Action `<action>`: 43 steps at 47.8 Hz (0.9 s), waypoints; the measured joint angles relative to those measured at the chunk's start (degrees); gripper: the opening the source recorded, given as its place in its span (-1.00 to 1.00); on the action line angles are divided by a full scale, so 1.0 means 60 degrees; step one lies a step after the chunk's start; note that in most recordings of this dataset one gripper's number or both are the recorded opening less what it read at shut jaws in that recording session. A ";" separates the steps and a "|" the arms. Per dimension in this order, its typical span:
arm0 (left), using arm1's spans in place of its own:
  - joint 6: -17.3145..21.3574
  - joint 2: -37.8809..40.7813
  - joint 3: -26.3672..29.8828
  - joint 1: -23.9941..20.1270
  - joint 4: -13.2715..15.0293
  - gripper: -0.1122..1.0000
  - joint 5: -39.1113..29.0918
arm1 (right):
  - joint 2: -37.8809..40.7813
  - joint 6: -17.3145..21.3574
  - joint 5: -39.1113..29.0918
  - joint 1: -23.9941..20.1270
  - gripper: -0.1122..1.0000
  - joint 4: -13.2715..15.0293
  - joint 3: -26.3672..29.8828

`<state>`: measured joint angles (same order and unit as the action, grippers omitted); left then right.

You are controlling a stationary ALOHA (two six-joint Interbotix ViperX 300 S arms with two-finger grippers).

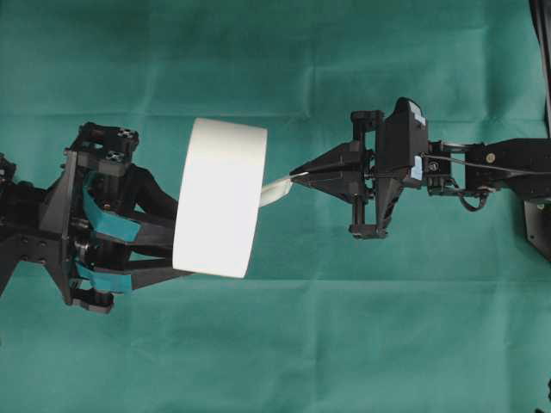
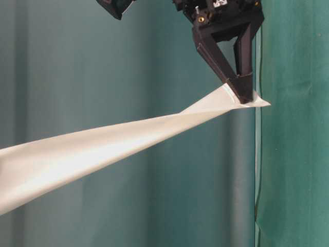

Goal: Peel off the duct tape with your right arm.
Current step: 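Swing the roll with the left gripper to unwind more tape strip, then open the right gripper to release the tape end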

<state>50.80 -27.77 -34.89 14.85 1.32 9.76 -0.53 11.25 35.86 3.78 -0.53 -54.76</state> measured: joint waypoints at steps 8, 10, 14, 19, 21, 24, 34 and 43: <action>-0.0249 0.0000 -0.0220 0.0278 0.0000 -0.43 0.0029 | -0.0059 0.0015 0.0000 0.0117 -0.96 0.0000 0.0000; -0.0278 0.0000 -0.0278 0.0469 -0.0015 -0.43 0.0029 | -0.0073 0.0015 -0.0015 0.0146 -0.96 0.0000 -0.0015; -0.0293 0.0000 -0.0439 0.0923 0.0000 -0.43 0.0044 | -0.0132 0.0015 0.0000 0.0176 -0.96 0.0015 0.0015; -0.0322 0.0000 -0.0688 0.1479 0.0000 -0.43 0.0044 | -0.0220 0.0000 0.0000 0.0190 -0.96 0.0015 0.0029; -0.0308 0.0015 -0.0762 0.1670 0.0000 -0.43 0.0029 | -0.0234 0.0000 -0.0015 0.0190 -0.96 0.0015 0.0029; -0.0322 0.0000 -0.0850 0.1890 0.0000 -0.43 0.0029 | -0.0220 0.0000 -0.0029 0.0190 -0.96 0.0029 0.0044; -0.0322 -0.0352 -0.1201 0.2344 0.0000 -0.43 0.0029 | -0.0220 0.0000 -0.0645 0.0176 -0.96 0.0352 0.0073; -0.0337 -0.0703 -0.1582 0.2373 0.0015 -0.43 0.0425 | -0.0396 0.0000 -0.0981 0.0190 -0.96 0.0469 0.0073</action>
<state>48.78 -31.99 -44.38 29.09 1.41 12.30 -2.90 11.25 29.97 4.92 2.29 -54.32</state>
